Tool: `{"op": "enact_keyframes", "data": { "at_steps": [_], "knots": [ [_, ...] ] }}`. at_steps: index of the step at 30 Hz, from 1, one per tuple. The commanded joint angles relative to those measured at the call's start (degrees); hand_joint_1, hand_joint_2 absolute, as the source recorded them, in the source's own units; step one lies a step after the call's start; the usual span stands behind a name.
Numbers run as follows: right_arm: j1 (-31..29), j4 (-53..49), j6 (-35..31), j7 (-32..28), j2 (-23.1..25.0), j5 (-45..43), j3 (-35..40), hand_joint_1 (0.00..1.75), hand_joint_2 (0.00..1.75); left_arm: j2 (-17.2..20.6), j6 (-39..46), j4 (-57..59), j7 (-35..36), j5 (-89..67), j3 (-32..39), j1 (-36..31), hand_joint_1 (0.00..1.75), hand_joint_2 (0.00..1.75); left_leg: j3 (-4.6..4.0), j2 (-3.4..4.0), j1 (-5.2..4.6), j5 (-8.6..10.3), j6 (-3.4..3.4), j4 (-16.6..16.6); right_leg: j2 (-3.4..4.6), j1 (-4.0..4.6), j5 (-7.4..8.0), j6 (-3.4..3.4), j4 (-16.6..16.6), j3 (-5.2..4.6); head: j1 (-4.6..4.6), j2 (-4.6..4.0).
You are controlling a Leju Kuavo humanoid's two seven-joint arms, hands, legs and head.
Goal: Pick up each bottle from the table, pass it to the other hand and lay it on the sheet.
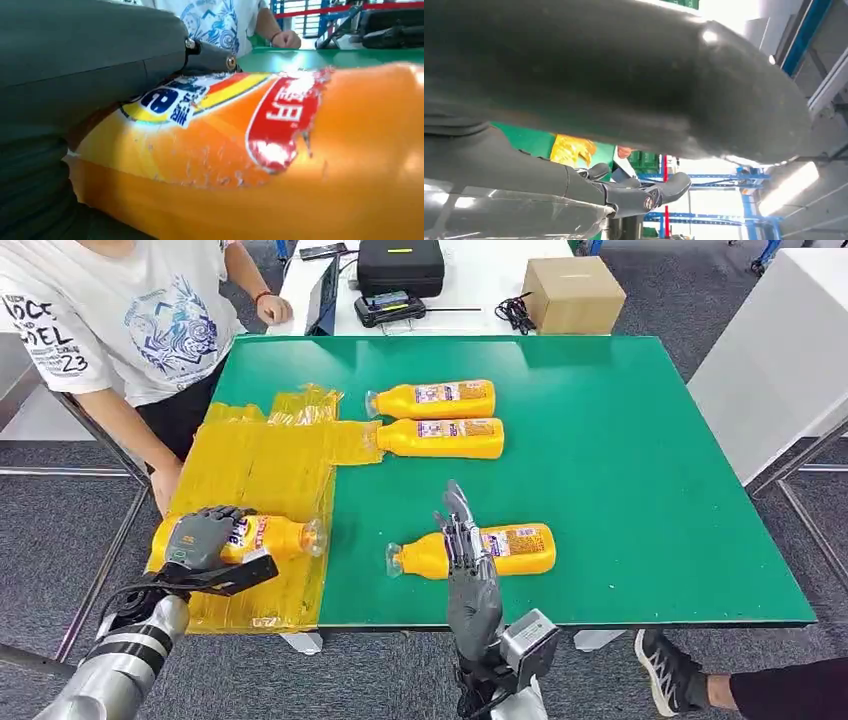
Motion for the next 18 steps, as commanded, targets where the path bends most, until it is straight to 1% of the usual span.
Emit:
{"op": "enact_keyframes", "data": {
  "at_steps": [1,3,4,5,6,7,8,9,12,13,15,16,17,18],
  "knots": [
    [-2.1,5.1,0.7,0.6,-0.3,-0.8,-1.2,0.0,0.0,1.4,-4.3,7.6,0.8,-2.0,-5.7,-1.5,1.75,1.75,0.2,0.11,0.05,-0.04,-0.08,-0.1,0.09,0.06,0.0,-0.1,-0.1,0.19,0.0,0.0],
    [-2.2,5.6,0.9,0.7,-0.2,-0.9,-1.4,0.0,0.0,2.0,-7.0,8.1,0.7,-2.1,-6.6,-1.8,1.75,1.75,0.28,0.16,0.09,-0.04,-0.1,-0.1,0.12,0.1,0.02,-0.13,-0.1,0.27,0.0,0.0],
    [-2.2,5.8,0.9,0.8,-0.2,-0.9,-1.5,0.0,0.0,2.2,-8.0,8.4,0.7,-2.2,-7.0,-1.9,1.52,1.75,0.25,0.1,0.05,-0.03,-0.07,-0.1,0.08,0.06,0.01,-0.1,-0.1,0.26,0.0,0.0],
    [-2.4,6.0,1.0,0.8,-0.1,-1.0,-1.5,0.0,0.0,2.3,-8.8,8.6,0.6,-1.8,-6.9,-2.1,0.77,1.75,0.33,0.19,0.12,-0.05,-0.12,-0.1,0.16,0.13,0.04,-0.16,-0.1,0.32,0.0,0.0],
    [-2.5,6.4,1.0,0.9,0.0,-1.0,-1.7,0.0,0.0,2.6,-11.0,9.0,0.4,-1.2,-7.2,-2.4,0.45,1.75,0.39,0.22,0.12,-0.05,-0.12,-0.1,0.18,0.13,0.04,-0.17,-0.2,0.37,-0.02,0.0],
    [-2.5,6.5,1.1,0.9,0.0,-1.0,-1.8,0.0,0.0,2.6,-12.7,9.4,0.1,-0.3,-7.0,-2.5,0.21,1.75,0.41,0.19,0.06,-0.04,-0.1,-0.1,0.16,0.07,0.03,-0.13,-0.1,0.38,0.0,0.0],
    [-2.6,6.7,1.3,0.9,0.0,-1.1,-1.7,0.0,0.0,2.8,-14.8,9.3,-0.9,1.3,-6.7,-2.4,0.02,1.75,0.45,0.22,0.09,-0.05,-0.11,-0.1,0.19,0.1,0.04,-0.16,-0.1,0.43,0.0,0.0],
    [-2.8,6.9,1.5,1.0,0.0,-1.2,-1.7,0.0,0.0,2.7,-17.7,9.1,-2.7,4.4,-5.2,-2.0,0.02,1.75,0.52,0.29,0.13,-0.06,-0.15,-0.1,0.25,0.15,0.05,-0.2,-0.2,0.49,-0.02,0.0],
    [-3.0,7.2,1.6,1.0,0.1,-1.3,-1.6,0.0,0.0,3.1,-19.2,8.1,-3.7,5.9,-5.2,-1.0,0.0,1.75,0.59,0.39,0.2,-0.09,-0.21,-0.1,0.33,0.22,0.06,-0.27,-0.2,0.57,0.0,0.0],
    [-3.2,7.7,2.1,1.1,0.1,-1.6,-1.5,0.0,0.0,3.4,-21.6,7.4,-4.8,8.1,-4.9,-0.3,0.0,1.75,0.72,0.53,0.18,-0.09,-0.19,-0.2,0.47,0.2,0.12,-0.25,-0.3,0.64,-0.02,0.0],
    [-3.2,8.0,2.0,1.1,0.1,-1.6,-1.4,0.0,0.0,3.4,-21.7,7.0,-4.9,8.5,-4.9,0.0,0.0,1.75,0.68,0.3,0.02,-0.07,-0.09,-0.1,0.25,0.03,0.02,-0.1,-0.1,0.62,0.0,0.0],
    [-3.2,8.0,2.0,1.1,0.1,-1.6,-1.4,0.0,0.0,3.4,-21.7,7.0,-4.9,8.5,-4.9,0.0,0.0,1.75,0.72,0.36,0.05,-0.07,-0.12,-0.2,0.3,0.06,0.04,-0.14,-0.2,0.66,-0.02,0.0],
    [-3.2,8.0,2.0,1.1,0.1,-1.6,-1.4,0.0,0.0,3.4,-21.7,7.0,-4.9,8.5,-4.9,0.0,0.0,1.75,0.67,0.2,0.0,-0.04,-0.08,-0.1,0.15,0.0,0.01,-0.08,-0.1,0.61,-0.04,0.0],
    [-3.2,8.0,2.0,1.1,0.1,-1.6,-1.4,0.0,0.0,3.3,-21.8,6.8,-4.8,8.8,-5.1,0.2,0.0,1.75,0.73,0.21,0.04,-0.05,-0.11,-0.2,0.16,0.05,0.01,-0.12,-0.1,0.69,0.02,0.0]
  ]
}}
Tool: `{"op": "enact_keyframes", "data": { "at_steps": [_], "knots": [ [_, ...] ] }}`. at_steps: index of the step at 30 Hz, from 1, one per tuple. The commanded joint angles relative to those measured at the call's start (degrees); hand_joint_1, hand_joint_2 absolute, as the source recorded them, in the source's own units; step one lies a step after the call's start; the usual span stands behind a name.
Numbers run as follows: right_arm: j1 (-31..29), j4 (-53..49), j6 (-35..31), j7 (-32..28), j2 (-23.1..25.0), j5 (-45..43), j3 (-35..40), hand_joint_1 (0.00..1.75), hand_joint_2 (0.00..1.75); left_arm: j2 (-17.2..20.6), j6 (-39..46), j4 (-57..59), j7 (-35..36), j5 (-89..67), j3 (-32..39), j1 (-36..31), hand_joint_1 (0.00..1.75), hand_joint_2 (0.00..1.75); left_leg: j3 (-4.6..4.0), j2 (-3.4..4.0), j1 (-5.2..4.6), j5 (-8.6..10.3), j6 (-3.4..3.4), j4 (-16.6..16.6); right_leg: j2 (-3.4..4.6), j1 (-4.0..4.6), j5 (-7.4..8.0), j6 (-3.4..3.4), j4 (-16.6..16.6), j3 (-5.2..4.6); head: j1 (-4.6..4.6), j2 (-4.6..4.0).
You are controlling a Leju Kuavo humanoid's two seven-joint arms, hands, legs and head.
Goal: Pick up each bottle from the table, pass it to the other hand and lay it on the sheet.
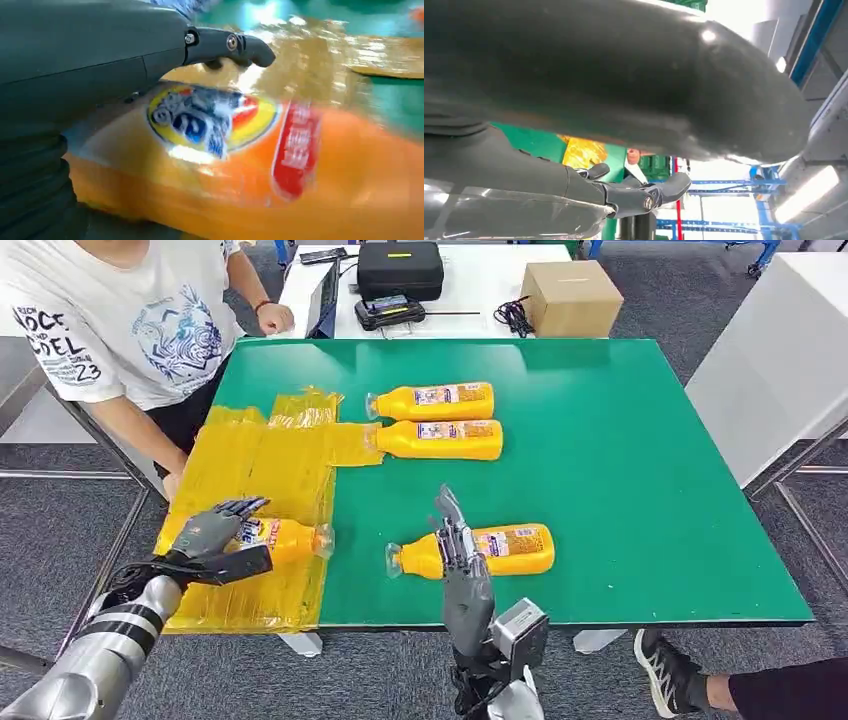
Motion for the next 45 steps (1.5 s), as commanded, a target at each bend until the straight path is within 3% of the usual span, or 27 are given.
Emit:
{"op": "enact_keyframes", "data": {
  "at_steps": [1,15,24,28,29,31,36,42,43,45],
  "knots": [
    [-2.2,4.7,0.2,0.3,-0.3,-0.3,-0.5,0.0,0.0,0.8,-2.9,3.0,-0.5,1.6,-1.3,3.7,0.0,1.75,0.24,0.21,0.12,-0.04,-0.13,-0.1,0.19,0.13,0.03,-0.18,-0.2,0.19,0.04,0.0],
    [-2.2,4.7,0.2,0.3,-0.3,-0.3,-0.5,0.0,0.0,0.8,-2.9,3.0,-0.5,1.6,-1.3,3.7,0.0,1.75,0.46,0.03,0.04,-0.03,-0.13,-0.1,0.16,0.04,-0.02,-0.17,-0.1,0.41,0.02,0.0],
    [-3.6,7.5,0.6,0.4,0.0,-0.9,-0.3,0.0,0.0,4.0,-15.6,-1.1,-4.9,13.9,-1.5,7.3,0.0,1.75,0.52,0.19,0.04,-0.05,-0.14,-0.2,0.31,0.04,0.01,-0.18,-0.1,0.43,0.02,0.0],
    [-3.6,8.3,0.5,0.4,0.0,-0.8,0.1,0.0,0.0,0.2,-22.0,-8.1,-7.9,28.2,3.9,10.6,0.0,1.75,0.6,0.22,0.04,-0.05,-0.14,-0.2,0.33,0.04,0.03,-0.19,-0.2,0.52,0.04,0.0],
    [-3.1,8.2,-0.4,0.2,0.2,-0.3,0.0,0.0,0.0,-4.8,-22.0,-9.3,-9.7,37.1,11.2,9.7,0.0,1.75,0.57,0.06,0.01,-0.05,-0.11,-0.2,0.2,0.01,-0.03,-0.15,-0.1,0.51,0.02,0.0],
    [-2.5,7.9,-1.7,0.5,-0.1,0.5,0.5,0.0,0.0,-9.9,-20.2,-12.8,-5.8,44.7,14.4,8.2,0.0,1.75,0.46,-0.27,0.03,0.0,-0.1,-0.1,-0.17,0.03,-0.08,-0.14,-0.1,0.46,0.04,0.0],
    [-3.1,9.6,-2.5,0.4,-0.6,0.3,1.0,0.0,0.0,-9.7,-22.8,-14.3,-3.8,54.2,14.1,8.0,0.0,1.75,-0.05,-0.4,0.12,0.07,-0.07,0.0,-0.27,0.13,-0.02,-0.19,-0.1,-0.48,0.11,0.0],
    [-3.4,10.6,-3.1,0.6,-0.5,0.4,1.0,0.0,0.0,-9.6,-22.6,-14.8,-4.6,58.4,14.3,8.3,0.0,1.75,-0.26,0.13,0.11,0.0,-0.11,0.0,0.03,0.14,0.13,-0.26,-0.1,-0.35,0.06,0.0],
    [-3.4,10.7,-3.1,0.7,-0.5,0.4,1.1,0.0,0.0,-10.1,-21.2,-15.5,-5.8,58.5,14.5,8.3,0.0,1.75,-0.33,0.1,0.09,0.05,-0.09,0.0,0.0,0.12,0.15,-0.22,-0.1,-0.41,0.06,0.0],
    [-3.8,11.5,-2.6,1.3,-0.9,0.4,2.0,0.0,0.0,-11.2,-3.8,-18.3,-11.7,51.3,13.8,8.1,0.0,1.75,-0.45,0.07,0.11,0.06,-0.08,0.0,0.0,0.14,0.15,-0.21,-0.1,-0.5,0.04,0.0]
  ]
}}
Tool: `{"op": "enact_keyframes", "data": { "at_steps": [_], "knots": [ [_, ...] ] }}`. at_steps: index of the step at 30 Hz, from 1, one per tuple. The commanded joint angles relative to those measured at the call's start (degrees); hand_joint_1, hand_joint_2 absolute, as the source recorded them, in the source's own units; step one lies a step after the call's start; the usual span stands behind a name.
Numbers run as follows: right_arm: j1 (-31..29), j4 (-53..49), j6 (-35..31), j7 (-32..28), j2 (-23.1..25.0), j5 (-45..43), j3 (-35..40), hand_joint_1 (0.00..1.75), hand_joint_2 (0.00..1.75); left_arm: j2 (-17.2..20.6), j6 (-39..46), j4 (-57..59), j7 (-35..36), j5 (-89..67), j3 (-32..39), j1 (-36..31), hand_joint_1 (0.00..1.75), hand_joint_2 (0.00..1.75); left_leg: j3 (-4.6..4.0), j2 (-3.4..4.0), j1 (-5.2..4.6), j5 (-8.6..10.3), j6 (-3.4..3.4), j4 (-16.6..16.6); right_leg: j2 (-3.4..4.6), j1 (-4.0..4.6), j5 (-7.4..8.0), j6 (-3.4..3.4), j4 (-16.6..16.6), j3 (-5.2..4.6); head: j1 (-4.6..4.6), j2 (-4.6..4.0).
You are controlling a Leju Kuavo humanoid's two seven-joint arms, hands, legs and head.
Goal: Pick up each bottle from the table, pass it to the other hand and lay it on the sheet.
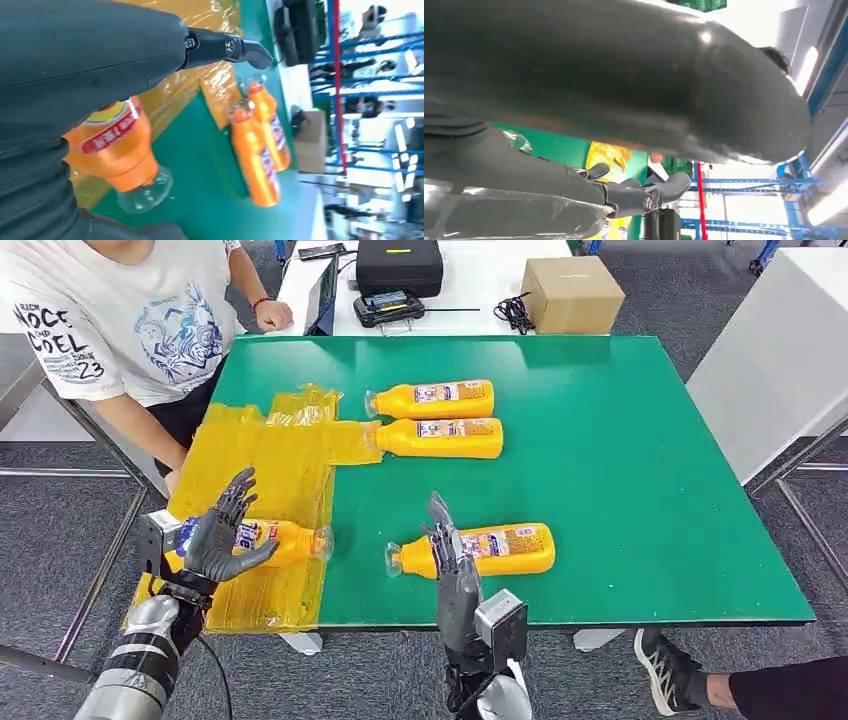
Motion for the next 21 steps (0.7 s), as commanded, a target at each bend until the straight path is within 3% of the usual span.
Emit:
{"op": "enact_keyframes", "data": {
  "at_steps": [1,2,4,10,12,16,17,21],
  "knots": [
    [-2.2,5.8,-0.1,1.1,-1.5,-0.1,2.0,0.0,0.0,-3.7,23.3,-4.2,-8.2,-7.6,2.0,-1.1,0.0,1.75,0.01,0.01,0.09,-0.04,-0.06,0.0,-0.02,0.1,-0.03,-0.07,0.0,0.04,0.0,0.0],
    [-2.3,6.3,-0.4,1.1,-1.7,0.2,2.8,0.0,0.0,-5.9,30.0,-6.6,-8.2,-6.6,4.6,-1.1,0.0,1.75,0.06,0.01,0.16,-0.1,-0.09,0.0,-0.03,0.17,-0.07,-0.12,-0.1,0.12,-0.02,0.0],
    [-2.1,6.4,-1.2,1.0,-1.8,0.5,3.1,0.0,0.0,-6.6,34.1,-10.3,-8.4,-7.5,4.6,-0.2,0.0,1.75,-0.02,-0.05,0.19,-0.1,-0.08,0.1,-0.1,0.2,-0.08,-0.12,-0.1,0.07,0.0,0.0],
    [-0.6,1.0,-6.9,2.6,-4.0,5.2,0.8,0.0,0.0,-9.4,34.7,-17.1,-8.0,-2.7,4.7,3.8,0.0,1.75,0.02,-0.04,0.14,-0.13,-0.07,0.0,-0.06,0.14,-0.1,-0.11,-0.1,0.13,0.0,0.0],
    [-0.9,0.0,-11.1,7.0,-6.2,13.3,-0.5,0.0,0.0,-10.6,35.7,-19.7,-8.3,-0.8,4.4,5.8,0.0,1.75,-0.08,-0.04,0.03,-0.06,-0.03,0.0,-0.04,0.03,-0.05,-0.07,-0.1,-0.02,-0.02,0.0],
    [-1.1,-0.4,-10.5,7.7,-7.5,13.8,-2.3,0.0,0.0,-11.0,35.9,-21.0,-8.3,-0.3,3.6,7.2,0.0,1.75,0.02,0.03,0.07,-0.11,-0.06,0.0,-0.01,0.08,-0.07,-0.1,-0.1,0.08,-0.02,0.0],
    [-1.6,0.0,-14.2,10.3,-8.7,20.3,-2.3,0.0,0.0,-11.3,36.5,-22.5,-8.4,0.5,3.6,8.2,0.0,1.75,-0.05,-0.03,0.01,-0.07,-0.05,0.0,-0.06,0.02,-0.05,-0.08,-0.1,0.0,-0.02,0.0],
    [-3.2,0.8,-16.0,14.1,-13.2,27.0,-7.0,0.0,0.0,-12.8,34.5,-24.3,-8.4,3.7,2.5,13.3,0.0,1.75,0.07,0.07,0.04,-0.12,-0.06,-0.1,0.04,0.06,-0.05,-0.09,-0.2,0.12,-0.04,0.0]
  ]
}}
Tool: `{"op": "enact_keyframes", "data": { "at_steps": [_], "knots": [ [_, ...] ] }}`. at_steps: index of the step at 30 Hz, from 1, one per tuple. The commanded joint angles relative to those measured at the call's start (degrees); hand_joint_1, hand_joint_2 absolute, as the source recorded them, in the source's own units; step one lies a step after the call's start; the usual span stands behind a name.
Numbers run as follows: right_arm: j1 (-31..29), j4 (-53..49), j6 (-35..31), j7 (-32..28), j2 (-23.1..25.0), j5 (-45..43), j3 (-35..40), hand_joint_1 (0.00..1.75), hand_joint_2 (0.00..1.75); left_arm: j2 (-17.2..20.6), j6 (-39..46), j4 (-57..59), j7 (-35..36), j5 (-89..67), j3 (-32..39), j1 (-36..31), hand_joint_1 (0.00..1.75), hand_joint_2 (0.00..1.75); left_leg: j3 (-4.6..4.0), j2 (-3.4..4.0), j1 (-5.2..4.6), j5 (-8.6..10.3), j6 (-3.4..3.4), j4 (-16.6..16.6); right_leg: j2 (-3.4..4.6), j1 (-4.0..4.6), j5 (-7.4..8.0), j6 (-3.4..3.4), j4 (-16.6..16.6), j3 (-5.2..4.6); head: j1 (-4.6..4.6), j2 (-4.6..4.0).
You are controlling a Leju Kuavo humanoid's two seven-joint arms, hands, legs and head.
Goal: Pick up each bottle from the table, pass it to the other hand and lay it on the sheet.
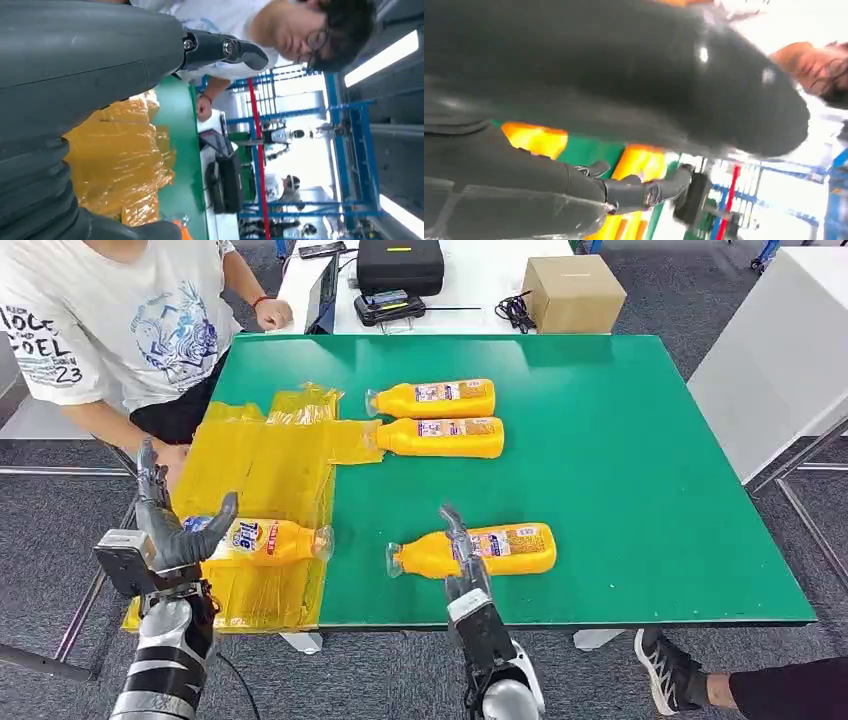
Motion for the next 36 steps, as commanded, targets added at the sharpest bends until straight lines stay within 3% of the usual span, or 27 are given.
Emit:
{"op": "enact_keyframes", "data": {
  "at_steps": [1,8,16,19,24,26,32,36],
  "knots": [
    [-3.8,1.3,-3.8,6.3,-9.9,13.0,-6.7,0.0,1.75,-3.9,-1.7,-4.3,-1.1,3.9,-0.1,6.8,0.0,1.75,0.2,0.07,0.04,-0.07,-0.05,-0.1,0.03,0.05,-0.01,-0.05,-0.1,0.21,-0.04,0.0],
    [-5.0,1.0,-3.4,8.4,-10.9,15.7,-7.8,0.0,1.75,-4.2,-1.5,-3.6,-0.9,4.1,-0.8,7.3,0.0,1.75,0.09,-0.05,0.02,-0.05,-0.06,0.0,-0.06,0.03,-0.04,-0.06,0.0,0.13,0.0,0.0],
    [-14.8,10.6,1.6,12.6,-15.4,20.8,-5.9,0.0,1.75,-5.3,-0.9,-1.1,-1.1,1.4,-4.1,8.9,0.0,1.75,0.2,0.14,0.04,-0.07,-0.05,0.0,0.12,0.05,0.02,-0.06,-0.1,0.21,-0.02,0.0],
    [-19.3,15.4,6.4,15.1,-16.5,21.2,-2.7,0.0,1.75,-5.8,-1.5,1.1,-0.9,1.3,-5.4,8.8,0.0,1.75,0.21,0.17,0.04,-0.07,-0.05,0.0,0.13,0.05,0.03,-0.04,-0.1,0.2,0.0,0.0],
    [-28.2,26.7,15.9,17.1,-19.5,17.9,4.2,0.0,1.75,-5.7,-2.8,4.3,-1.1,1.1,-7.5,7.7,0.0,1.75,0.15,0.14,-0.02,-0.01,-0.01,0.0,0.12,0.0,0.06,-0.01,-0.1,0.16,-0.02,0.0],
    [-29.7,28.8,16.7,16.6,-19.8,15.3,4.8,0.0,1.75,-5.5,-2.8,4.5,-1.0,0.8,-7.9,7.4,0.0,1.75,0.17,0.16,-0.01,-0.02,-0.03,0.0,0.15,0.01,0.06,-0.03,-0.1,0.17,-0.04,0.0],
    [-32.1,30.2,21.3,15.9,-21.7,12.6,6.7,0.0,1.75,-5.4,-2.8,4.4,-1.1,0.5,-8.3,6.9,0.0,1.75,0.12,0.03,0.0,-0.02,-0.02,0.0,0.03,0.02,0.04,0.0,0.0,0.16,-0.02,0.0],
    [-35.6,31.0,29.4,13.4,-25.3,5.6,10.8,0.0,1.75,-5.0,-0.9,-0.3,-1.1,0.7,-9.9,6.8,0.0,1.75,-0.03,0.0,-0.02,0.0,-0.01,0.1,0.01,0.0,0.05,0.02,0.0,0.02,-0.02,0.0]
  ]
}}
